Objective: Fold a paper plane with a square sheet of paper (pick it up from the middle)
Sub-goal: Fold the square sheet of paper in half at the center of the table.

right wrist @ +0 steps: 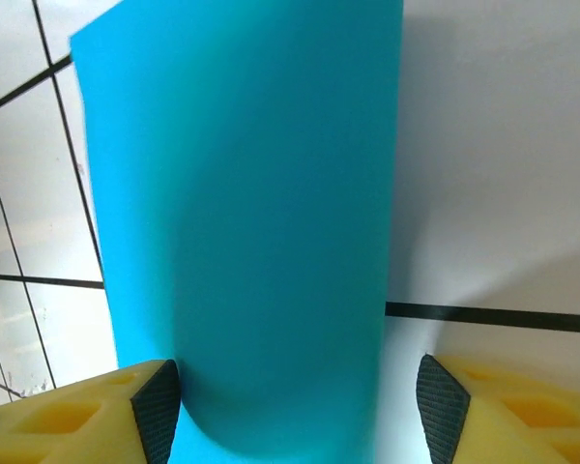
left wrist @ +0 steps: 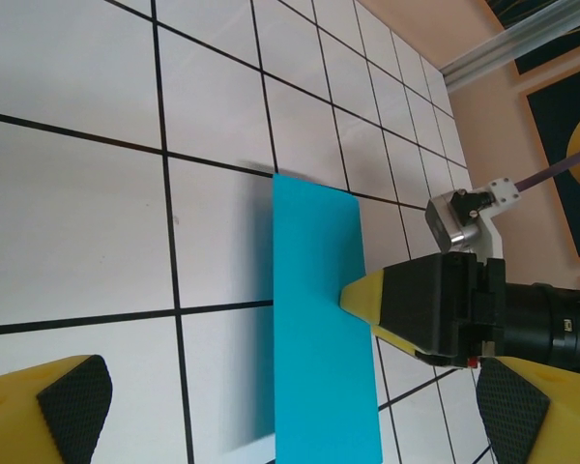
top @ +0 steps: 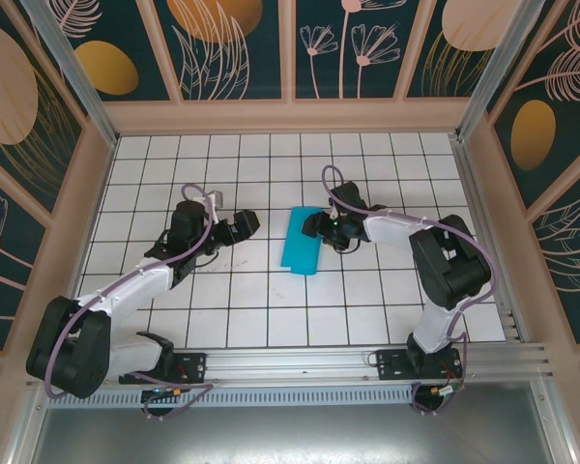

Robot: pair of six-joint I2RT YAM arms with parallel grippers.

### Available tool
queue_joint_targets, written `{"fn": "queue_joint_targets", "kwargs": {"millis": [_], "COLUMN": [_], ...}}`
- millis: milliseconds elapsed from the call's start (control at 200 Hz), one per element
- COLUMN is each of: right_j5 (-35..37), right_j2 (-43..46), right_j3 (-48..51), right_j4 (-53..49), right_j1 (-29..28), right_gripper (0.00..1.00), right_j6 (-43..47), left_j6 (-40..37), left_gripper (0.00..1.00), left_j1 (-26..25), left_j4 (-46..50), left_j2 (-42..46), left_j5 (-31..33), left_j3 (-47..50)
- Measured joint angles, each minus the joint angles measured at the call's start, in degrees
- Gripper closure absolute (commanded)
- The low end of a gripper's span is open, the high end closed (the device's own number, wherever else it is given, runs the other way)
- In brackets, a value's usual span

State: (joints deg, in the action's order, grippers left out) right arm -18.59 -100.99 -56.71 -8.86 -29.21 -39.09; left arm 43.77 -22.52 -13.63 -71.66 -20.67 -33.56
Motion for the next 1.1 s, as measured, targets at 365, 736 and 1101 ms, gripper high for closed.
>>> {"fn": "queue_joint_targets", "kwargs": {"millis": [365,736,1101], "right_j5": [1.0,2.6,8.1], "right_j2": [3.0,3.0,2.2], "right_j3": [3.7,3.7,1.7], "right_j4": [0.0,-0.1,-3.2], "right_j1": [0.2,0.3,-0.2], "right_gripper": [0.34,0.37,0.37], "right_j6": [0.2,0.0,-3.5], "left_j6": [1.5,1.5,2.0], "left_gripper": [0.01,0.01,0.01], "left_j1": [0.0,-0.1,-0.1], "left_j4": [-1.2,-2.1,-3.1], "left_j2": [-0.6,-0.6,-0.9], "left_j5": [-0.6,-0.6,-1.4], "left_j3": [0.3,0.5,0.5]}}
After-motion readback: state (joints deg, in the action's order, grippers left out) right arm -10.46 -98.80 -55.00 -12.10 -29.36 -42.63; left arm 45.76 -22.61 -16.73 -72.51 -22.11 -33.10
